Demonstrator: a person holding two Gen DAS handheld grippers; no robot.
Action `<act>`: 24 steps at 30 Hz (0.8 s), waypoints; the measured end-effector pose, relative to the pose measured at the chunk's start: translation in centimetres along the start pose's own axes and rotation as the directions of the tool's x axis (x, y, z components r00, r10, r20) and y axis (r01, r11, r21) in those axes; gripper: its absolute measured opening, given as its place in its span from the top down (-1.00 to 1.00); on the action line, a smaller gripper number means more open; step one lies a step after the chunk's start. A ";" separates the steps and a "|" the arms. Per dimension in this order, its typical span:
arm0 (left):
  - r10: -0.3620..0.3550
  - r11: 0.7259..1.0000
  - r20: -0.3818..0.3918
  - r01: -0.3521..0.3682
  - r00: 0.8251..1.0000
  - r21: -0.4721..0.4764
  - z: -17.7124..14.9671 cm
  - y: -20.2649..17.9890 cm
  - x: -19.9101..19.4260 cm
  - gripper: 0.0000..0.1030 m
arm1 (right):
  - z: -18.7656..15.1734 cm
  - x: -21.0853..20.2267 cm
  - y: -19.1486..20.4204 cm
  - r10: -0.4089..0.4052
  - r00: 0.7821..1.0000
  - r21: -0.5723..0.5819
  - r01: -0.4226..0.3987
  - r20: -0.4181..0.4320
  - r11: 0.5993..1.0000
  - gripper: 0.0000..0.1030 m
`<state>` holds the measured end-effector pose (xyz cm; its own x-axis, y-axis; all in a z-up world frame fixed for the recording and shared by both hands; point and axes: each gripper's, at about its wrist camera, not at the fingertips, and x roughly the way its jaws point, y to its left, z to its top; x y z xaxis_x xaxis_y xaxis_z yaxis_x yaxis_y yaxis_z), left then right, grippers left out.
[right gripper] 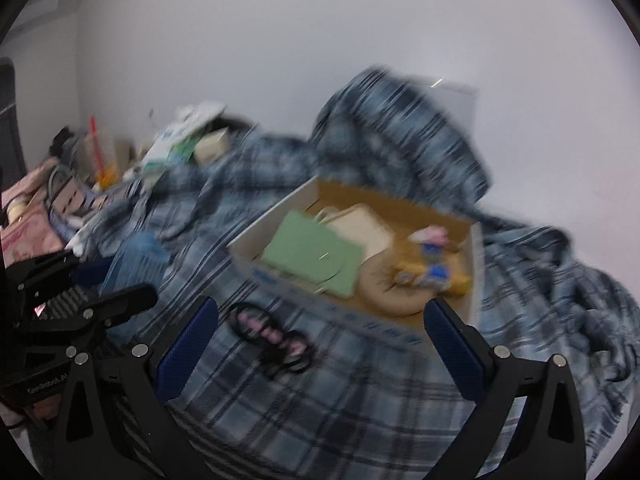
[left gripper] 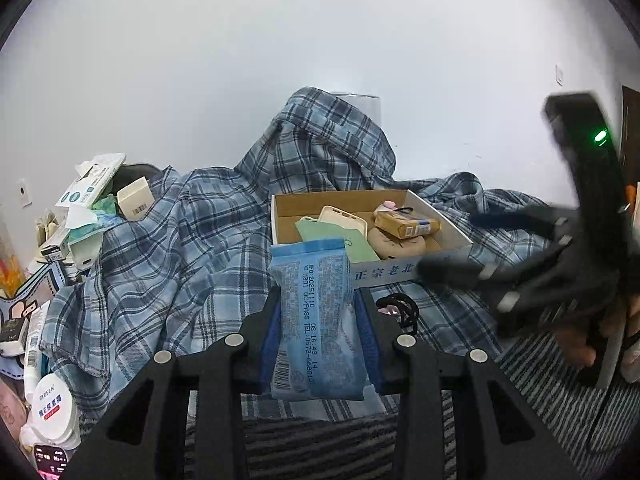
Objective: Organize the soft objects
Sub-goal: 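Grasp the black-pink scissors with the right tool while the left tool holds the packet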
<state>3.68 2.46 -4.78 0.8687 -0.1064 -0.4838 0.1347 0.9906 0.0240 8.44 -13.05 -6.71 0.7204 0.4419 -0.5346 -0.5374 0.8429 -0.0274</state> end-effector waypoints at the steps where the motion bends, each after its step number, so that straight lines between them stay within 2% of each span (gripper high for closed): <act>1: -0.001 1.000 -0.003 0.001 1.000 -0.005 -0.1 0.1 0.0 0.27 | 0.0 0.8 0.5 0.024 0.999 -0.003 -0.024 -0.035 1.000 -0.99; 4: -0.009 0.999 -0.015 0.008 1.000 -0.035 -0.3 0.7 0.2 0.28 | -0.4 3.6 1.7 0.138 0.976 -0.008 -0.142 -0.170 0.990 -0.95; 7: -0.007 0.998 -0.005 0.007 1.000 -0.055 -0.3 1.0 0.1 0.28 | -1.1 5.2 1.9 0.088 0.978 -0.017 -0.093 -0.190 0.996 -0.88; 10: -0.005 0.999 0.000 0.005 1.000 -0.043 -0.3 0.7 0.0 0.28 | -1.5 6.5 2.0 0.094 0.972 -0.026 -0.102 -0.217 0.994 -0.58; 12: -0.004 0.999 0.003 0.004 1.000 -0.041 -0.3 0.6 0.0 0.28 | -1.9 7.2 2.0 0.102 0.963 -0.029 -0.113 -0.249 0.993 -0.47; 15: 0.000 0.999 0.010 0.000 1.000 -0.045 -0.3 0.6 -0.2 0.28 | -2.5 8.2 2.4 0.121 0.947 -0.040 -0.139 -0.299 0.990 -0.18; 17: -0.001 0.999 0.009 0.001 1.000 -0.043 -0.3 0.6 -0.2 0.28 | -2.5 8.5 2.6 0.121 0.942 -0.045 -0.142 -0.312 0.989 0.10; 18: 0.000 0.999 0.006 0.001 1.000 -0.041 -0.3 0.6 -0.1 0.28 | -2.6 8.6 2.6 0.117 0.941 -0.045 -0.138 -0.317 0.989 0.17; 19: -0.001 0.999 0.005 0.001 1.000 -0.040 -0.3 0.6 -0.2 0.28 | -2.6 8.7 2.5 0.113 0.940 -0.045 -0.135 -0.321 0.990 0.34; 21: -0.001 0.999 0.007 0.001 1.000 -0.040 -0.3 0.6 -0.3 0.28 | -2.6 8.6 2.3 0.108 0.944 -0.038 -0.126 -0.311 0.991 0.43; 23: 0.000 0.999 0.007 0.000 1.000 -0.039 -0.3 0.6 -0.2 0.28 | -2.5 8.1 2.2 0.116 0.951 -0.028 -0.130 -0.288 0.991 0.64; 24: 0.000 0.999 0.007 0.000 1.000 -0.039 -0.3 0.6 -0.2 0.27 | -2.5 7.9 2.1 0.117 0.954 -0.026 -0.129 -0.275 0.991 0.64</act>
<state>3.43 3.09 -4.93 0.8720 -0.1070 -0.4777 0.1165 0.9931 -0.0099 11.90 -8.55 -13.10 0.5041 0.4356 -0.7457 -0.6370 0.7706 0.0195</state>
